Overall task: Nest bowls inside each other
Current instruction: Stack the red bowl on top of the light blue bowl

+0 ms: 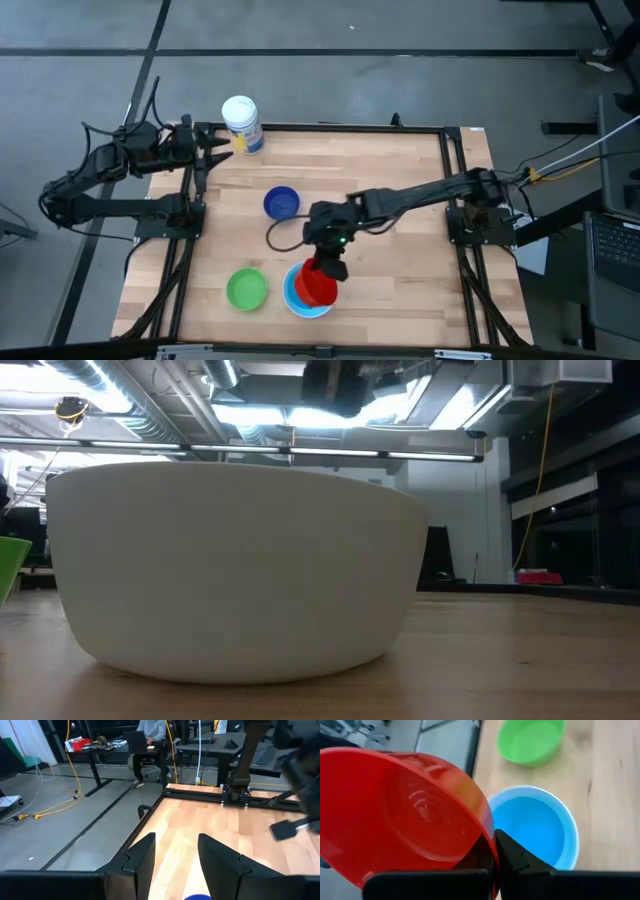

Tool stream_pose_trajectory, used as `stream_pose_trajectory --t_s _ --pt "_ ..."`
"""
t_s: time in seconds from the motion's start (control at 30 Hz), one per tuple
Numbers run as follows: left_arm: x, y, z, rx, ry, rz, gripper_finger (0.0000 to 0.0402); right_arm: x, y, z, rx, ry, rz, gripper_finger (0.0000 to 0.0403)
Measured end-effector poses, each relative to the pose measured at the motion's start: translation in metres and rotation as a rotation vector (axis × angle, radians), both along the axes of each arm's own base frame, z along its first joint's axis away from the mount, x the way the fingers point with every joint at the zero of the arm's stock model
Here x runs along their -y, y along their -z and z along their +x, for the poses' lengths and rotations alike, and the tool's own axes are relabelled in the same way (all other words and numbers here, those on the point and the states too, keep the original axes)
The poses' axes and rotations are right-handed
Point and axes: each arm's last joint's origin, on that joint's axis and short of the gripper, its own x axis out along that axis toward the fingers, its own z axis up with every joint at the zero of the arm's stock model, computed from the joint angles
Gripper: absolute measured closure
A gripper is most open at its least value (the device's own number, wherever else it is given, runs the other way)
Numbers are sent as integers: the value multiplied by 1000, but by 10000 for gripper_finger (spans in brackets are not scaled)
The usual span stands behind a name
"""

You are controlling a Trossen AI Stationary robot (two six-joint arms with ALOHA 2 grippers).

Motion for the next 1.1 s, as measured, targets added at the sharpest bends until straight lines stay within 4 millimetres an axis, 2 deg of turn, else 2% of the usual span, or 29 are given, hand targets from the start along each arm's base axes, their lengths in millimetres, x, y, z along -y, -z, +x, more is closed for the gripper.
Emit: stream_pose_trajectory --t_s 0.2,0.27,0.57,0.83,1.1 --pt "0 3 -1 -32 8 -11 256 -3 43 19 -92 2 -7 401" --pt "1 4 -1 -42 8 -14 256 -3 52 21 -120 15 -2 401" --pt "1 5 -1 -58 15 8 256 1 63 25 -188 84 10 401" --pt "1 5 -1 -57 14 9 256 4 94 30 -290 112 -28 401" --pt "1 5 -1 -57 14 9 256 4 95 31 -289 123 -33 401"
